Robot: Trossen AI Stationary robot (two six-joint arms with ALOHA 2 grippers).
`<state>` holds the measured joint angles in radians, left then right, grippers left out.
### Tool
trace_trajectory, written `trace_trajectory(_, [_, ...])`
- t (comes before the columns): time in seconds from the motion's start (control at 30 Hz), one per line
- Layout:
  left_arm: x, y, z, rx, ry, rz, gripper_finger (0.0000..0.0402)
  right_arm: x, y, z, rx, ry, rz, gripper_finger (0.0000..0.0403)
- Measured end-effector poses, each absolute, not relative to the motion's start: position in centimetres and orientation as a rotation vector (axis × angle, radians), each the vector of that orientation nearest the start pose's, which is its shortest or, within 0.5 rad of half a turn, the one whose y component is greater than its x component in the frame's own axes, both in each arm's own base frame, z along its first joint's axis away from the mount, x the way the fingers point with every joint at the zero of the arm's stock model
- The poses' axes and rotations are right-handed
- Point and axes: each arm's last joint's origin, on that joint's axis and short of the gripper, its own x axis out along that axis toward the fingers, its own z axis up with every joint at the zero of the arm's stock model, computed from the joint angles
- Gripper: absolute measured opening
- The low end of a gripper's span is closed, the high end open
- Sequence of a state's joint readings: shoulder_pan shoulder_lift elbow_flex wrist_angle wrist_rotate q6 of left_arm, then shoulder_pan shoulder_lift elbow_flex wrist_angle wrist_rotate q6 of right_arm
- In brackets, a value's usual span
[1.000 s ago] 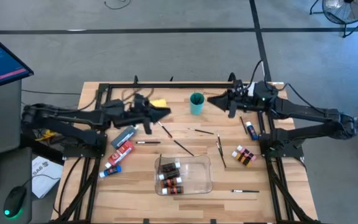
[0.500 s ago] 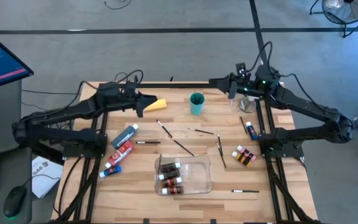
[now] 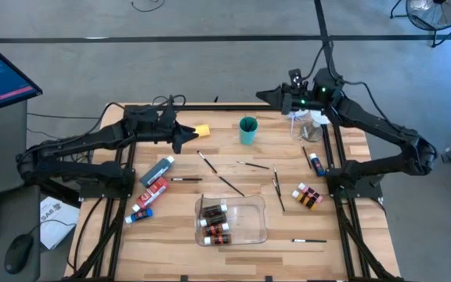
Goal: Pick & Place Paint Supplies
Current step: Put the blue paint bottle into the transparent bin
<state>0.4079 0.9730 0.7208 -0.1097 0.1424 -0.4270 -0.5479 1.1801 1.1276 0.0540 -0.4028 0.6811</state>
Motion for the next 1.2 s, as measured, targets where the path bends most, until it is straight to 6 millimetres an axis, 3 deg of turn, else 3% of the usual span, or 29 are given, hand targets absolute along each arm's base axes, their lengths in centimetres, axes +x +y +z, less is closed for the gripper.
trace_trajectory(0.2, [20.3, 6.8, 28.9, -0.533, 0.305, 0.156, 0.0093, 23.2, -12.8, 42.8, 0.654, -0.054, -0.017, 0.0061])
trace_trajectory(0.33, [20.4, 6.0, 28.6, -0.549, 0.332, 0.171, 0.0077, 23.2, -12.1, 44.6, 0.642, -0.044, 0.062, 0.0061])
trace_trajectory(0.53, [20.1, 6.2, 26.4, -0.625, 0.526, 0.294, 0.0037, 22.9, -10.4, 47.5, 0.637, -0.114, 0.160, 0.0061])
trace_trajectory(0.7, [20.1, 5.7, 24.4, -0.665, 0.739, 0.249, 0.0029, 22.4, -9.1, 49.9, 0.550, -0.214, 0.242, 0.0061])
trace_trajectory(0.8, [20.1, 5.0, 23.5, -0.671, 0.834, 0.215, 0.0035, 22.5, -8.9, 49.8, 0.514, -0.201, 0.245, 0.0061])
trace_trajectory(1.0, [18.6, 3.5, 22.4, -0.698, 1.071, 0.189, 0.0047, 22.2, -8.7, 48.0, 0.629, -0.011, 0.206, 0.0061])
trace_trajectory(1.2, [18.5, 2.8, 22.2, -0.654, 1.112, 0.157, 0.0048, 21.7, -9.0, 45.7, 0.712, 0.202, 0.116, 0.0061])
